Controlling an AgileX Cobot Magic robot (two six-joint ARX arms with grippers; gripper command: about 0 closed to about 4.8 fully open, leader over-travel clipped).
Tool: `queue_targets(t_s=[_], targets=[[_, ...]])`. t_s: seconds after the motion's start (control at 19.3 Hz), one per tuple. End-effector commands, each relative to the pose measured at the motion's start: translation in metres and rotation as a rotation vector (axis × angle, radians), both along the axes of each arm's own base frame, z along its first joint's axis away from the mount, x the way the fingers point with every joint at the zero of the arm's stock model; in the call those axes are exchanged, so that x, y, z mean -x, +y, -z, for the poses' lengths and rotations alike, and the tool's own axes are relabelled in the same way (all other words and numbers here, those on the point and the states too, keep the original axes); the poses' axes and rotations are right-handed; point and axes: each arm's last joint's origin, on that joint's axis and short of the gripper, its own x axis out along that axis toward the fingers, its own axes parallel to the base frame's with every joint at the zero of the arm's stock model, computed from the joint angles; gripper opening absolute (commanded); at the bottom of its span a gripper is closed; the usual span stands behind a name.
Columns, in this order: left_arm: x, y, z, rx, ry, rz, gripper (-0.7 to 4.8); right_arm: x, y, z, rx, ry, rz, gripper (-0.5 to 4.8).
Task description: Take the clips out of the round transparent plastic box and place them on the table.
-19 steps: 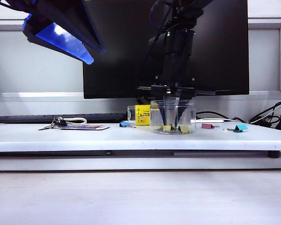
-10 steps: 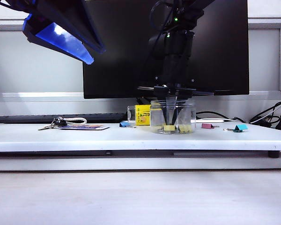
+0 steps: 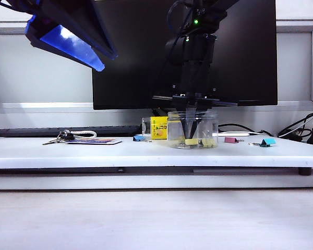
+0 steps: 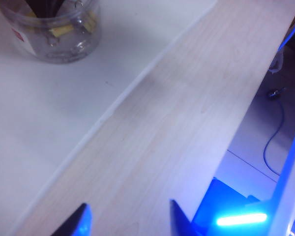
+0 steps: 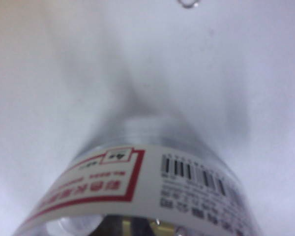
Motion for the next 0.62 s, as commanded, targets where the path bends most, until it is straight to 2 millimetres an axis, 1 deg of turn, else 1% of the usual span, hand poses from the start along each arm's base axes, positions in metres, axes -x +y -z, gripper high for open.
queue_targets(t_s=[0.05,0.26,0.62], targets=[[-0.001,-0.001,-0.003,0.018,-0.023,0.003,2.14,0.000,0.000,-0.001,0.010,-0.008,-0.033,0.20],[-0.001,-0.001,-0.004,0.024,-0.031,0.003,2.14,0.003,-0.002,-0.010,0.036,-0.034,-0.078,0.20],[-0.001,-0.001,-0.004,0.023,-0.029,0.002,2.14,0.008,-0.006,-0.039,0.055,-0.106,-0.149,0.21]])
